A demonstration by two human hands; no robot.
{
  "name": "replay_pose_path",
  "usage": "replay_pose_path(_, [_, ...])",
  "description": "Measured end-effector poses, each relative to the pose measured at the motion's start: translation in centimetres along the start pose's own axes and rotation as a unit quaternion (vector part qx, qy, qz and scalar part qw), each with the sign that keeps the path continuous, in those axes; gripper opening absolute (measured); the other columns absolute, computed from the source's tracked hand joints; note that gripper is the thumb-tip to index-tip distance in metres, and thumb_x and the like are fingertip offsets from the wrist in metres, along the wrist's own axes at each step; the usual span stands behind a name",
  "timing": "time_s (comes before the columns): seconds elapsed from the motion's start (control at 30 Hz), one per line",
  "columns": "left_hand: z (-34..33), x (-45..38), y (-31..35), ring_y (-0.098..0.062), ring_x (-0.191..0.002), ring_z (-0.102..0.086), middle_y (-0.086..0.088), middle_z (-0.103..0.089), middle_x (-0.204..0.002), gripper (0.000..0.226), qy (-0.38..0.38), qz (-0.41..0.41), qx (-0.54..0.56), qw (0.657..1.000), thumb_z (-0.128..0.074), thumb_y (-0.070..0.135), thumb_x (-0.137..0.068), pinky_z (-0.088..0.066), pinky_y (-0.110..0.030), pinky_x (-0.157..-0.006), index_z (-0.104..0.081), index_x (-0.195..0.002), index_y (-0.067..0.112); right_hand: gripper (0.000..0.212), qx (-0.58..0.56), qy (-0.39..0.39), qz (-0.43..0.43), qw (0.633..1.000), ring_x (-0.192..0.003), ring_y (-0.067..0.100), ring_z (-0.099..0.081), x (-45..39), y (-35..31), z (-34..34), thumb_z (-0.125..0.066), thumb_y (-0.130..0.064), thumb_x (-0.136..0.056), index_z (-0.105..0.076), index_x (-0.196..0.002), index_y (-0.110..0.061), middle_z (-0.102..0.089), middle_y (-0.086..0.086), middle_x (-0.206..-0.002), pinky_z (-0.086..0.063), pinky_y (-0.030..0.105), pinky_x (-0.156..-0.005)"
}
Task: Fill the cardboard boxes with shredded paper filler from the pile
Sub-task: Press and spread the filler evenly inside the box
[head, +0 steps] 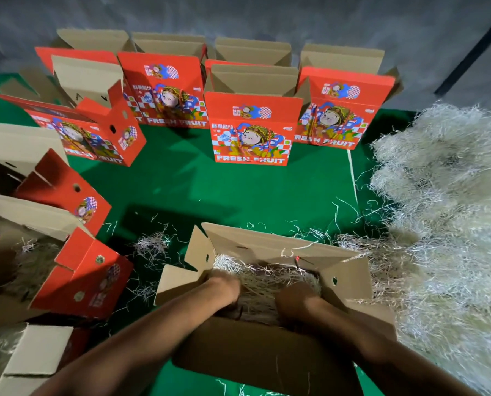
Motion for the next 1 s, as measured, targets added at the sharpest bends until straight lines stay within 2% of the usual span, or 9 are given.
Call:
replay_pose_path(0.07, [0.3, 0.4, 0.2, -0.031, -0.122, -0.052, -0.015, -0.056, -0.132, 0.035, 0.007, -0.004, -0.032, 0.999, -0.052, 0.011, -0.098, -0.041, -0.047, -0.107, -0.054, -0.132, 0.006, 0.033, -0.01, -0.015, -0.009, 1.0, -0.098, 0.028, -0.066, 0.6, 0.7, -0.2, -0.052, -0.035, -0.098, -0.061, -0.118, -0.011, -0.065, 0.009, -0.119, -0.048, 0.032, -0.059])
replay_pose_path(0.2, [0.3, 1.4, 0.5, -0.029, -0.132, -0.04, -0.012, -0.049, -0.141, 0.038, 0.03, -0.016, -0.049, 0.998, -0.054, 0.019, -0.097, -0.025, -0.044, -0.115, -0.054, -0.134, 0.008, 0.041, -0.065, -0.014, -0.027, 0.997, -0.117, 0.03, -0.06, 2.0, 1.5, 0.4, -0.058, -0.023, -0.096, -0.054, -0.132, -0.007, -0.06, 0.012, -0.131, -0.051, 0.04, -0.092])
replay_pose_path(0.3, [1.4, 2.5, 0.7, -0.032, -0.136, -0.039, -0.013, -0.05, -0.14, 0.041, 0.127, -0.041, -0.02, 0.991, -0.063, 0.017, -0.091, -0.023, -0.054, -0.117, -0.056, -0.13, 0.01, 0.02, -0.138, 0.098, -0.018, 0.985, -0.094, 0.019, -0.062, 3.0, 1.3, 3.2, -0.053, -0.003, -0.095, -0.06, -0.109, -0.015, -0.061, 0.007, -0.103, -0.051, 0.029, -0.079])
replay_pose_path(0.4, [3.7, 3.3, 1.5, -0.031, -0.144, -0.029, -0.012, -0.044, -0.148, 0.054, 0.212, -0.067, 0.008, 0.975, -0.067, 0.014, -0.087, -0.019, -0.054, -0.119, -0.05, -0.139, 0.013, 0.023, -0.053, 0.202, -0.034, 0.977, -0.105, 0.032, -0.061, 3.9, 0.6, 6.8, -0.051, -0.008, -0.095, -0.061, -0.116, -0.01, -0.06, 0.011, -0.104, -0.049, 0.038, -0.08])
replay_pose_path(0.5, [4.3, 2.8, 1.1, -0.033, -0.137, -0.037, -0.013, -0.049, -0.14, 0.048, 0.185, -0.06, -0.023, 0.981, -0.065, 0.007, -0.088, -0.034, -0.052, -0.111, -0.055, -0.134, 0.01, 0.035, -0.024, 0.139, -0.132, 0.981, -0.12, 0.035, -0.057, 2.7, 2.1, 6.1, -0.048, -0.004, -0.098, -0.056, -0.133, -0.008, -0.058, 0.014, -0.13, -0.05, 0.041, -0.087])
replay_pose_path(0.6, [2.5, 1.2, 0.1, -0.034, -0.126, -0.05, -0.015, -0.056, -0.132, 0.036, 0.087, -0.046, -0.045, 0.994, -0.062, 0.008, -0.092, -0.042, -0.049, -0.107, -0.061, -0.128, 0.005, 0.032, -0.036, 0.032, -0.121, 0.991, -0.12, 0.03, -0.059, 1.2, 3.0, 2.3, -0.046, -0.011, -0.103, -0.06, -0.131, -0.008, -0.061, 0.013, -0.132, -0.052, 0.04, -0.09])
replay_pose_path(0.7, [1.0, 0.0, 0.0, -0.041, -0.141, -0.026, -0.023, -0.029, -0.152, 0.053, 0.033, -0.04, -0.029, 0.998, -0.057, 0.007, -0.092, -0.027, -0.055, -0.116, -0.044, -0.143, 0.006, 0.037, -0.016, 0.016, -0.104, 0.994, -0.12, 0.031, -0.059, 0.3, 2.7, 0.7, -0.058, -0.029, -0.097, -0.061, -0.127, -0.007, -0.061, 0.016, -0.131, -0.05, 0.04, -0.095])
replay_pose_path(0.87, [0.6, -0.4, 0.6, -0.048, -0.147, 0.004, -0.023, 0.013, -0.161, 0.089, -0.005, -0.044, 0.033, 0.998, -0.055, 0.001, -0.089, -0.011, -0.064, -0.118, -0.006, -0.159, 0.027, 0.078, -0.185, 0.024, -0.143, 0.972, -0.135, 0.046, -0.036, 0.1, 2.6, 0.6, -0.064, -0.04, -0.09, -0.025, -0.149, -0.008, -0.027, 0.031, -0.149, -0.036, 0.053, -0.109])
replay_pose_path(1.0, [2.3, 0.6, 0.2, -0.037, -0.146, -0.024, -0.019, -0.023, -0.16, 0.071, 0.088, -0.047, 0.064, 0.993, -0.057, 0.0, -0.087, -0.021, -0.055, -0.119, -0.034, -0.152, 0.017, 0.056, -0.252, 0.05, -0.124, 0.958, -0.125, 0.034, -0.052, 1.2, 2.3, 1.5, -0.059, -0.035, -0.095, -0.044, -0.142, -0.009, -0.05, 0.018, -0.139, -0.045, 0.043, -0.101])
Point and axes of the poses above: each hand's wrist, its own x-axis away from the middle knuckle, its own z-axis out of the back of the hand, y = z × x, the point moved 7 cm from there along -x, towards the middle knuckle
